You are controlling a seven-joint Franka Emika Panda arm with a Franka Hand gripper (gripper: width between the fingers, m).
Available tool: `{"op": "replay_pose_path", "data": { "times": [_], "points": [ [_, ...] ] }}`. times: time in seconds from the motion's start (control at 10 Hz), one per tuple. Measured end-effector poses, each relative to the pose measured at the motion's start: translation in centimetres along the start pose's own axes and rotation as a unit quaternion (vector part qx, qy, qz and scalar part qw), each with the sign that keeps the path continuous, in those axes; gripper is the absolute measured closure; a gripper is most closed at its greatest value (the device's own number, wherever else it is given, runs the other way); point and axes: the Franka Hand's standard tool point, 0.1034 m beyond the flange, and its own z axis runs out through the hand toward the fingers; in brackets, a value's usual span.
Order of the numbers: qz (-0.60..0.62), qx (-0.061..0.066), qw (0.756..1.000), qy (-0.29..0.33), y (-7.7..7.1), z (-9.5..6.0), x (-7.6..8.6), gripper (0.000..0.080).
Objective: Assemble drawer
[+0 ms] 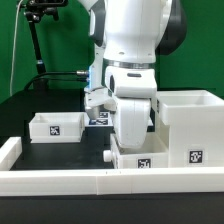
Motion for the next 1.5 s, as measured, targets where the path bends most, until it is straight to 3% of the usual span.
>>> {"op": "replay_pose_path", "data": {
  "times": [0.9,1.3,1.4,1.5],
  "points": [
    [0.083,0.000,0.997,0.005,-0.1,0.1,2.0,0.0755],
    [0.110,0.001,0.994,0.005,-0.1,0.1,2.0,0.0755],
    [0.111,0.001,0.994,0.005,-0.1,0.1,2.0,0.0668],
    [0.111,0.001,0.994,0.005,-0.1,0.0,1.9,0.0531]
  ]
}}
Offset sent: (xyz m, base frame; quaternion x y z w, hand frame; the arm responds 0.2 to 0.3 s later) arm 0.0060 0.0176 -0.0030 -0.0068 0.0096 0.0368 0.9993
